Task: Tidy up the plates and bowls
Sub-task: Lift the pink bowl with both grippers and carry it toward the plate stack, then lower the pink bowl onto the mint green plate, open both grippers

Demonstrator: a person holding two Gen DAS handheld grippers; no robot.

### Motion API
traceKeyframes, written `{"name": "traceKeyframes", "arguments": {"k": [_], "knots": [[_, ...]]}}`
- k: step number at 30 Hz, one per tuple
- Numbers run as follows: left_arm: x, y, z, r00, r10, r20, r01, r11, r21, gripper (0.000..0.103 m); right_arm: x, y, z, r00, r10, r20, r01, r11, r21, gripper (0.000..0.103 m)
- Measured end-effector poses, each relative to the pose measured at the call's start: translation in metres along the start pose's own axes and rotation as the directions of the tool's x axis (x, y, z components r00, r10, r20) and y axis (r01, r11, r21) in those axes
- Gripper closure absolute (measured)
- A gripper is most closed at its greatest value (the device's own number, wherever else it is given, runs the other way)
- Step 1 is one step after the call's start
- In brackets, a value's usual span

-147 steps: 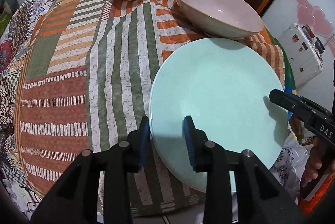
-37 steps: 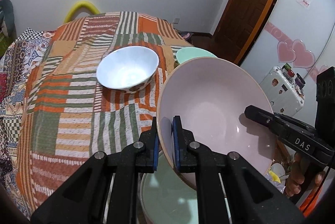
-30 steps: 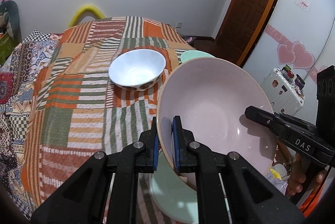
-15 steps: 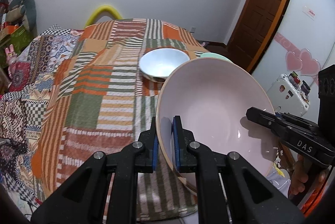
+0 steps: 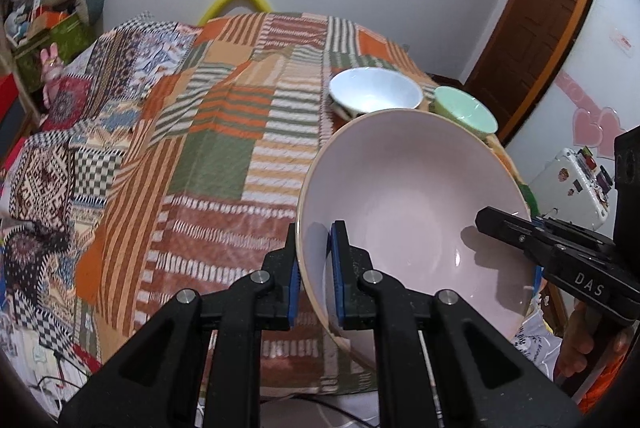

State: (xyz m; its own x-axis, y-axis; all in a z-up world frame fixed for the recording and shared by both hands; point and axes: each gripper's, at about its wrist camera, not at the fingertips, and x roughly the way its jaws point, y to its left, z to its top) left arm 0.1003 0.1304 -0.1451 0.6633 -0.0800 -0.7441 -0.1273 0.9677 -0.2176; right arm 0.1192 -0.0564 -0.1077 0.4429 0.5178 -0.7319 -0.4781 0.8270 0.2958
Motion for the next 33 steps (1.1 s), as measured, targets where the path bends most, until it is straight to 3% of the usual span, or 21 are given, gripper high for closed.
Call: {"name": "traceKeyframes", "arguments": {"k": [21, 33], "knots": [[0.042, 0.051, -0.031, 0.99, 0.072, -0.121, -0.083, 0.992, -0.09, 0.09, 0.062, 0.025, -0.013, 0.985, 0.002, -0.172, -0.011, 0.999, -0.053, 0.087], [0.07, 0.069, -0.045, 0.979, 0.057, -0.196, -0.085, 0.987, -0.14, 0.09, 0.089, 0.024, -0.019, 0.971, -0.022, -0.24, 0.003, 0.997, -0.082, 0.087]]}}
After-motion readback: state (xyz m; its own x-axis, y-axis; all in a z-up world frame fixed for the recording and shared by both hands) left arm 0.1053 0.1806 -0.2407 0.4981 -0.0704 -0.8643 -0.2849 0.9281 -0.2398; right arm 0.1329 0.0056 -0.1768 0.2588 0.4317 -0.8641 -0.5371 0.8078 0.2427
